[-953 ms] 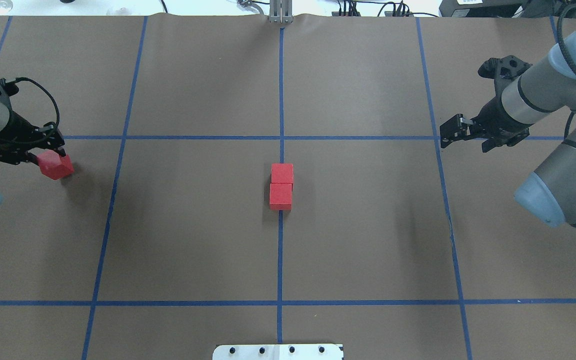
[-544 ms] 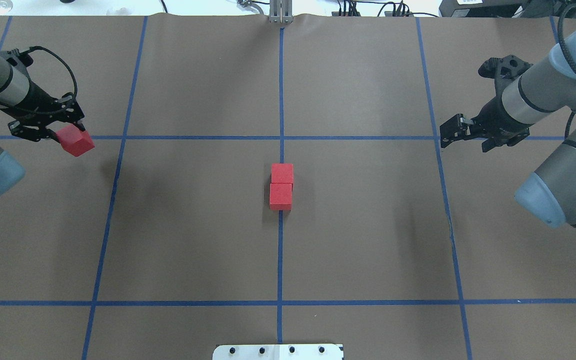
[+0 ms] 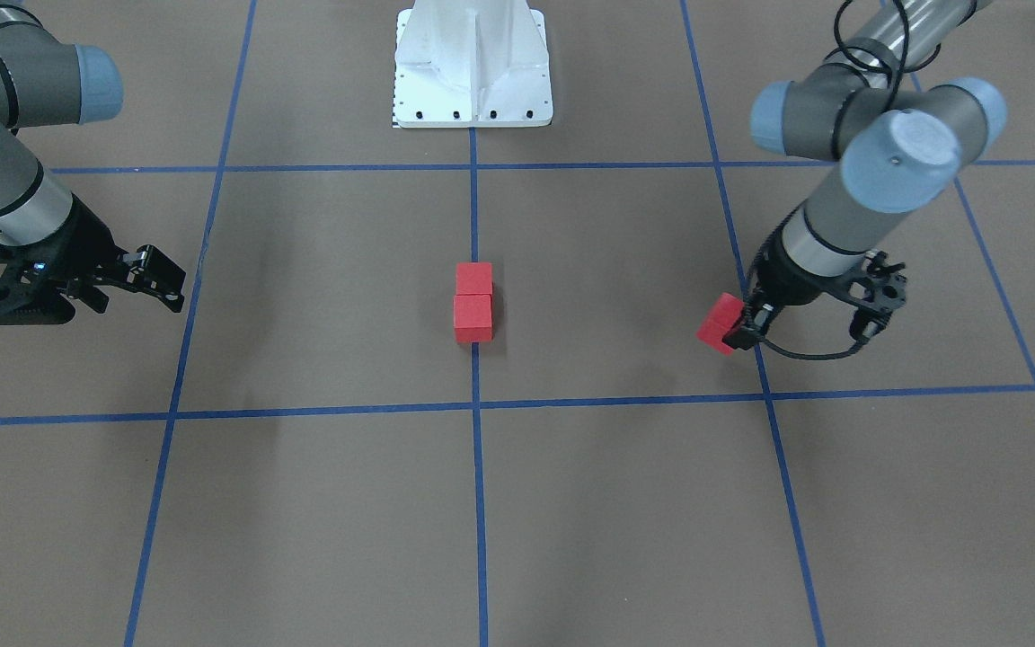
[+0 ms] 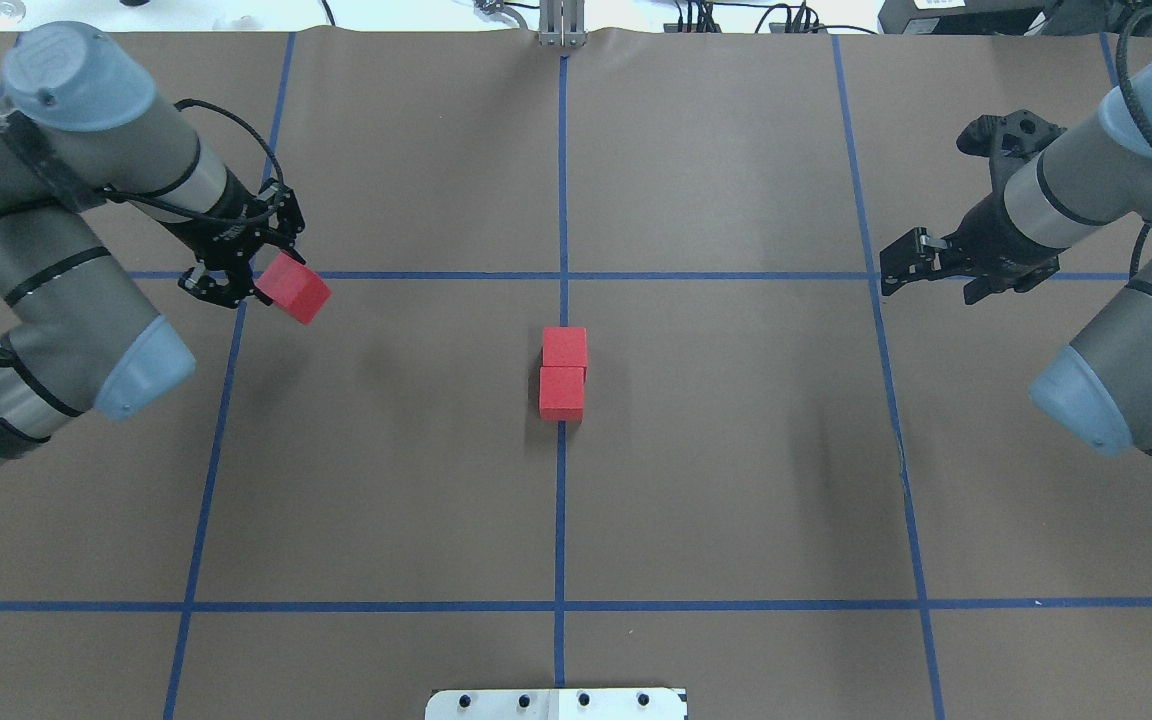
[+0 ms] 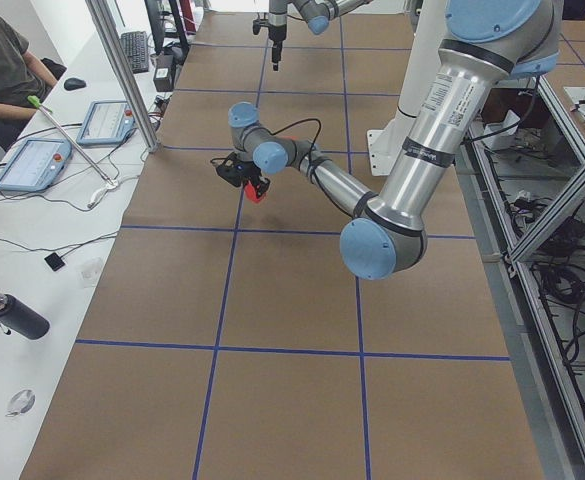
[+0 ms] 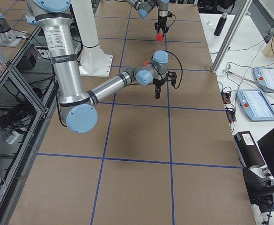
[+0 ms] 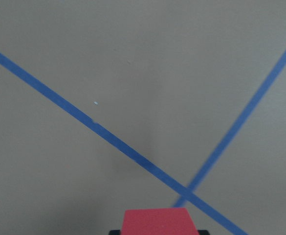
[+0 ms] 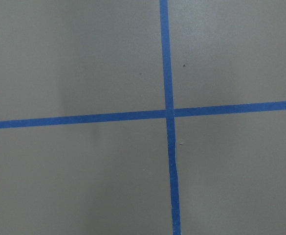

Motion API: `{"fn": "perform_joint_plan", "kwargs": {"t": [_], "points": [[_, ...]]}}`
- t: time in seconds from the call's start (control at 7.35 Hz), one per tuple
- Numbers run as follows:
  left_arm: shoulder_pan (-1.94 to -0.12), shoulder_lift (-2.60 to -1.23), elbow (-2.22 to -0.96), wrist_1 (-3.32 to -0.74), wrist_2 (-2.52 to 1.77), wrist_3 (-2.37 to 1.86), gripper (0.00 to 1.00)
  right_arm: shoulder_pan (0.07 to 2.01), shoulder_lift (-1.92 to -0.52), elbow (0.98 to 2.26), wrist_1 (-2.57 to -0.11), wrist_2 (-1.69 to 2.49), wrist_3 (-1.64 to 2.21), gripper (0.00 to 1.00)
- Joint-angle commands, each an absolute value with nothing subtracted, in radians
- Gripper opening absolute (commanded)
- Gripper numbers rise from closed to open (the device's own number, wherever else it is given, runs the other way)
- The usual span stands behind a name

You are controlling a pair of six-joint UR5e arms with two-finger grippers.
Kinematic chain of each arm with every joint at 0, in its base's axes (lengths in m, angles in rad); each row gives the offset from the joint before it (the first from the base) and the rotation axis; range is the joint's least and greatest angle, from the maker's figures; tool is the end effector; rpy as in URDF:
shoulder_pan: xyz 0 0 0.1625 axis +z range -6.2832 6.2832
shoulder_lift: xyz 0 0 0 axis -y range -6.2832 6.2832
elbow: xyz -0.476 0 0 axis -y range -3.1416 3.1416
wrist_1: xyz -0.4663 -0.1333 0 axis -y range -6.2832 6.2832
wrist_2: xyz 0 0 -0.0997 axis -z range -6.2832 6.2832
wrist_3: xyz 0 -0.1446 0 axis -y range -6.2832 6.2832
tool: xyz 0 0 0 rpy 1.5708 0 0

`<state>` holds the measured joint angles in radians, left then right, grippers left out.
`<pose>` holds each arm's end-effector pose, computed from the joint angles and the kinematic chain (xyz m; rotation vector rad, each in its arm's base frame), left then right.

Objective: Form red blocks into L shape at center
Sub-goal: 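Carry the red cube with the left gripper toward the two-cube pair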

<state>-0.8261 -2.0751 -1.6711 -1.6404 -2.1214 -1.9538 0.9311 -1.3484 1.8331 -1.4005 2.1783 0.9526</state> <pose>0.4784 -0.6041 0.3482 -0.3870 0.7875 -0.9492 -0.3586 -0.5670 0.4429 0.0254 -0.8617 0.0944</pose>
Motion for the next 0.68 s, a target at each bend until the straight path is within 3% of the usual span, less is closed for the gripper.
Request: {"fn": "perform_joint_plan", "kwargs": {"t": [0.0,0.54], "points": [[-0.74,-2.222,-1.651,-1.522,-2.08,-2.026,0.0,0.933,-1.35,1.832,-1.401,2.178,0.953,0.99],[-0.646,-2.361,-1.476,-1.54,-2.071,-2.32,0.0,0.931,-1.353,1.825,-1.401,2.178,0.951,0.99]]}}
